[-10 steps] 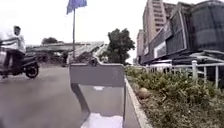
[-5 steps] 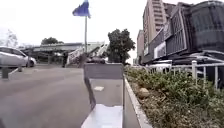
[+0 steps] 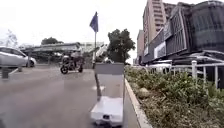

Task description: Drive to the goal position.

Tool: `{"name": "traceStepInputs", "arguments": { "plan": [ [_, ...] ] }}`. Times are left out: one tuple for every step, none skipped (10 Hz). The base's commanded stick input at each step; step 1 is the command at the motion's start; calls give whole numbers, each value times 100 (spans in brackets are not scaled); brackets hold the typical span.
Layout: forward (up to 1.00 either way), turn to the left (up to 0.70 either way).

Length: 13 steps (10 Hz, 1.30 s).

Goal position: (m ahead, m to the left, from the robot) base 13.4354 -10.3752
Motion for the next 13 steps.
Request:
{"name": "traceStepInputs", "arguments": {
  "plan": [
    [69, 1],
    [69, 1],
    [69, 1],
    [69, 1],
    [69, 1],
    [69, 1],
    [70, 1],
    [69, 1],
    [69, 1],
    [45, 3],
    [45, 3],
    [45, 3],
    [45, 3]
  ]
}}
